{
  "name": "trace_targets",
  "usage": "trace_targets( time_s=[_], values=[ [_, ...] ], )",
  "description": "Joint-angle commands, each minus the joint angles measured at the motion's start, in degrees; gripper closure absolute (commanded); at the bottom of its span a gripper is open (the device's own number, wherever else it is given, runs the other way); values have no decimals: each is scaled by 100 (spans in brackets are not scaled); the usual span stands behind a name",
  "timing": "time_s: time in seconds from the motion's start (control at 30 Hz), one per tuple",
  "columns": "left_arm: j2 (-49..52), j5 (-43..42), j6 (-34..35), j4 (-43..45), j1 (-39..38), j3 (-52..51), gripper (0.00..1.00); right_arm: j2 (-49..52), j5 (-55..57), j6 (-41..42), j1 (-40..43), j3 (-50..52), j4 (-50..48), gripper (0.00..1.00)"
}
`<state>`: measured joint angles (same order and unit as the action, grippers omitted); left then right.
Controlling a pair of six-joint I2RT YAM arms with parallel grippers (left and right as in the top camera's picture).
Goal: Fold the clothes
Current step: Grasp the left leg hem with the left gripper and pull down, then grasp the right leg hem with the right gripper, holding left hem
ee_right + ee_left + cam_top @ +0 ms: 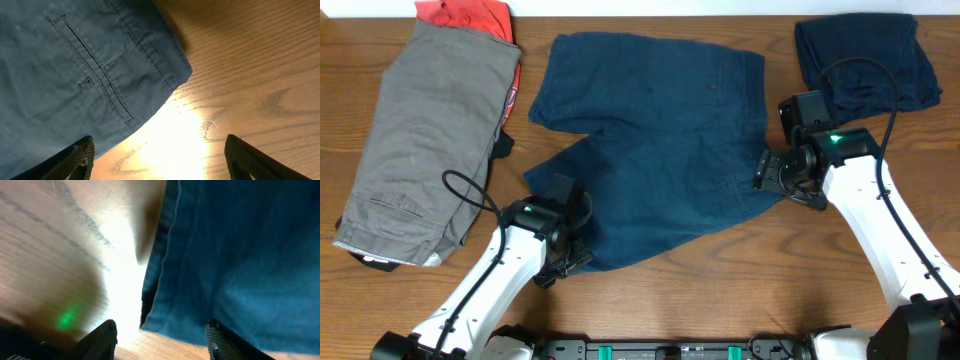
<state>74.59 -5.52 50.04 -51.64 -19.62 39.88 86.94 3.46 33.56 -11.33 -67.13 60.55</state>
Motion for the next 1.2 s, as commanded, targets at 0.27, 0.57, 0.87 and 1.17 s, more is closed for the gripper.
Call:
trace_targets(
  time_s=[0.27,0.57,0.87,1.17],
  values=[
    [713,-356,-66,704,-7,-214,41,-98,59,116,37,50,-81,20],
    [1373,-866,-483,833,461,-208,75,-96,61,195,33,57,24,28],
    [1370,-852,-527,809,483,-208,94,111,-175,374,33,485,-367,41],
    [1370,-752,-546,833,483,-208,94,127,-675,632,15,848,-409,42]
  ],
)
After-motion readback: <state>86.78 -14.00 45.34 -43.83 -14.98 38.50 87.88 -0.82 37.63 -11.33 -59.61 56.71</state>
